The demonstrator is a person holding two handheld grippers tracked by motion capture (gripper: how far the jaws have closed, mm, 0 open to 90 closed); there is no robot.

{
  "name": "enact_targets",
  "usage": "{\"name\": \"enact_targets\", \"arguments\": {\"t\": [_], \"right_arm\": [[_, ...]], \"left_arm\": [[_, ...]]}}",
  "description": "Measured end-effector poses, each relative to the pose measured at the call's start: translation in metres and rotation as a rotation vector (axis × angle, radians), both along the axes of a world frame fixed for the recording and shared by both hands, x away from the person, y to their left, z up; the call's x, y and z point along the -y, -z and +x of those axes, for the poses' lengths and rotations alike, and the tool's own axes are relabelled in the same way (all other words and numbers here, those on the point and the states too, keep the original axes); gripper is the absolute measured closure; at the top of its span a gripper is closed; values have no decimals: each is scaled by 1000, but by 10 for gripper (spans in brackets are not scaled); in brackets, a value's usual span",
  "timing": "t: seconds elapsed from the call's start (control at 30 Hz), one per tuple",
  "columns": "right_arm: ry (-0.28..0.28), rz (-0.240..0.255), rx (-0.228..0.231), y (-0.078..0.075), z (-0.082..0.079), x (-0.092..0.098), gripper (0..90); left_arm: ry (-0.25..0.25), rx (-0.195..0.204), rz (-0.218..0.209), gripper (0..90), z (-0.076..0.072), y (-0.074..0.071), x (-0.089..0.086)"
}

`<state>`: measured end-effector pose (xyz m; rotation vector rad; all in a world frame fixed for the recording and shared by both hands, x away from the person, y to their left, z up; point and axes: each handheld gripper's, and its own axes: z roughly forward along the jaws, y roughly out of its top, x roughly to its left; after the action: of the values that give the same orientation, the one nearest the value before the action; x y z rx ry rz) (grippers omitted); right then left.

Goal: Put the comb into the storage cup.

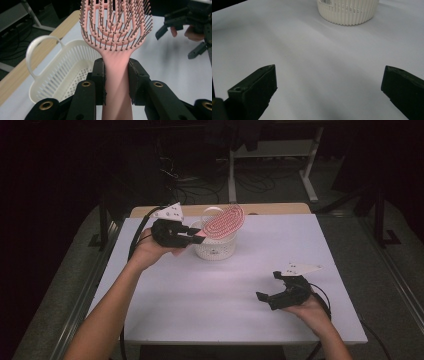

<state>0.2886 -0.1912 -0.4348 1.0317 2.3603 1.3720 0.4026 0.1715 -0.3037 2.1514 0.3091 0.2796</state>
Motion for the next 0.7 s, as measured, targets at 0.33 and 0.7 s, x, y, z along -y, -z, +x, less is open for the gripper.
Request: {"name": "enact_targets", "arguments": {"t": [0.33,0.7], "right_arm": [[0,2,0,0,0,0,0],[-1,4,1,0,0,0,0]], "left_arm": [[14,23,-19,704,23,-6,10],[31,27,-42,704,45,-2,22]]}}
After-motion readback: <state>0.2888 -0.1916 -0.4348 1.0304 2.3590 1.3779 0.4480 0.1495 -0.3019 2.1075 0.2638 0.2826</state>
